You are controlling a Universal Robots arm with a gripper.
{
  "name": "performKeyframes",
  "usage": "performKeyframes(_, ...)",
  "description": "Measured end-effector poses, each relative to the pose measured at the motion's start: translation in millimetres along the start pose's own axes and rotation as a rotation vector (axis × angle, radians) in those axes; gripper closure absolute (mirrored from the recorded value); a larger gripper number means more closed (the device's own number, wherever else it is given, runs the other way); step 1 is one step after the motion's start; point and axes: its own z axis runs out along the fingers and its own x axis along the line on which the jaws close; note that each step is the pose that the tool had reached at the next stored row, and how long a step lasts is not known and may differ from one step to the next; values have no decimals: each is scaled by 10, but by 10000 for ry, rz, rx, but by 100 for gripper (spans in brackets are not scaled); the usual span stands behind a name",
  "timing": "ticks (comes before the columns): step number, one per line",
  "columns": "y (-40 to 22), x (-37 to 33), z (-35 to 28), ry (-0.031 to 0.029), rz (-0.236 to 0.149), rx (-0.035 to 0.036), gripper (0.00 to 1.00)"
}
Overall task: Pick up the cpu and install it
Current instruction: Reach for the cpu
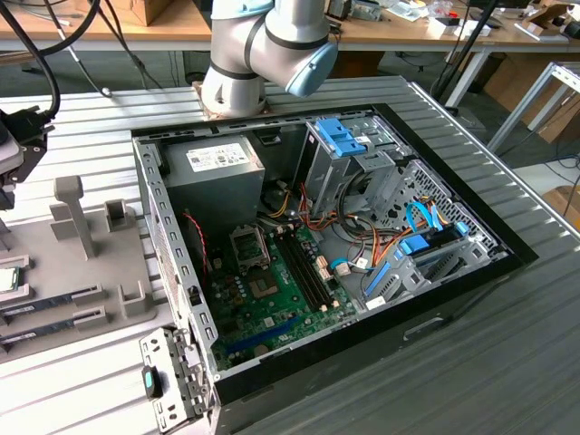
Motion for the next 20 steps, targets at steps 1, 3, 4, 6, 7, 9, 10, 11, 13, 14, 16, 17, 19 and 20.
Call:
performKeyframes(1, 0, 2, 0, 0, 0, -1, 89)
performKeyframes(3, -1, 12, 0, 0, -1, 0, 89)
performKeyframes(4, -1, 15, 0, 0, -1, 0, 89)
performKeyframes(6, -2, 23, -1, 0, 0, 0, 89)
performKeyframes(7, -2, 26, -1, 0, -1, 0, 89)
performKeyframes(9, -2, 33, -1, 0, 0, 0, 89)
performKeyframes(10, -3, 39, -1, 0, 0, 0, 89)
performKeyframes(11, -3, 44, -1, -1, -1, 0, 89)
performKeyframes(13, -4, 51, -1, 0, -1, 0, 89)
performKeyframes(14, -4, 56, -1, 0, -1, 0, 89)
performKeyframes(16, -5, 63, -2, 0, 0, 0, 89)
performKeyframes(17, -5, 68, -2, -1, -1, 0, 89)
performKeyframes(19, -6, 76, -2, -1, -1, -1, 89)
performKeyframes(20, -6, 79, -2, -1, 0, -1, 89)
